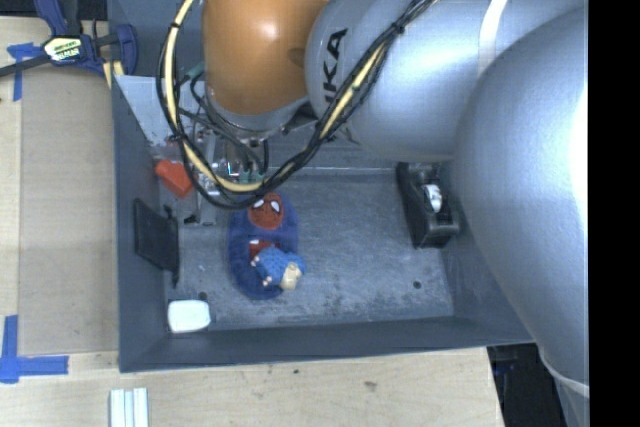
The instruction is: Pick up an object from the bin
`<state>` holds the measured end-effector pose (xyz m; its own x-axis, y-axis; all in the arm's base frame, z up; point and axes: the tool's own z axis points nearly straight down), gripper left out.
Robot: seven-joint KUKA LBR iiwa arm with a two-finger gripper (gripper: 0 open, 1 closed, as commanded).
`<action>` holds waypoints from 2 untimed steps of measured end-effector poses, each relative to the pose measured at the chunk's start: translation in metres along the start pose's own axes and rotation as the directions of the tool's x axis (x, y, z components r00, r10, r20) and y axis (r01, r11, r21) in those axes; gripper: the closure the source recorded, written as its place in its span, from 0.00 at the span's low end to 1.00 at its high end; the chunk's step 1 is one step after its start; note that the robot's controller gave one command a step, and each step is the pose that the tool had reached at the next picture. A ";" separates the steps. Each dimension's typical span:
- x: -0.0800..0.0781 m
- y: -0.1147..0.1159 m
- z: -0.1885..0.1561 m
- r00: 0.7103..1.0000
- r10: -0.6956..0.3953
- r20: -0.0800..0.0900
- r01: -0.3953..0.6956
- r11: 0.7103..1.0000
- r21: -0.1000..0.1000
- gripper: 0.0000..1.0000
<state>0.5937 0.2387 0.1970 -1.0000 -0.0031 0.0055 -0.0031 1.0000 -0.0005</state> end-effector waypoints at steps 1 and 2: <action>0.000 -0.058 0.088 0.992 -0.124 0.001 0.124 0.992 0.003 0.00; 0.049 -0.115 0.122 0.919 -0.394 0.023 0.394 0.919 -0.001 0.00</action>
Offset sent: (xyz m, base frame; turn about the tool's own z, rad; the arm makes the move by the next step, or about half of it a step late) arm -0.0002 -0.0540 -0.0836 -0.1267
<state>0.5443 0.1235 0.0754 -0.9178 -0.3966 -0.0177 -0.3967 0.9180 0.0032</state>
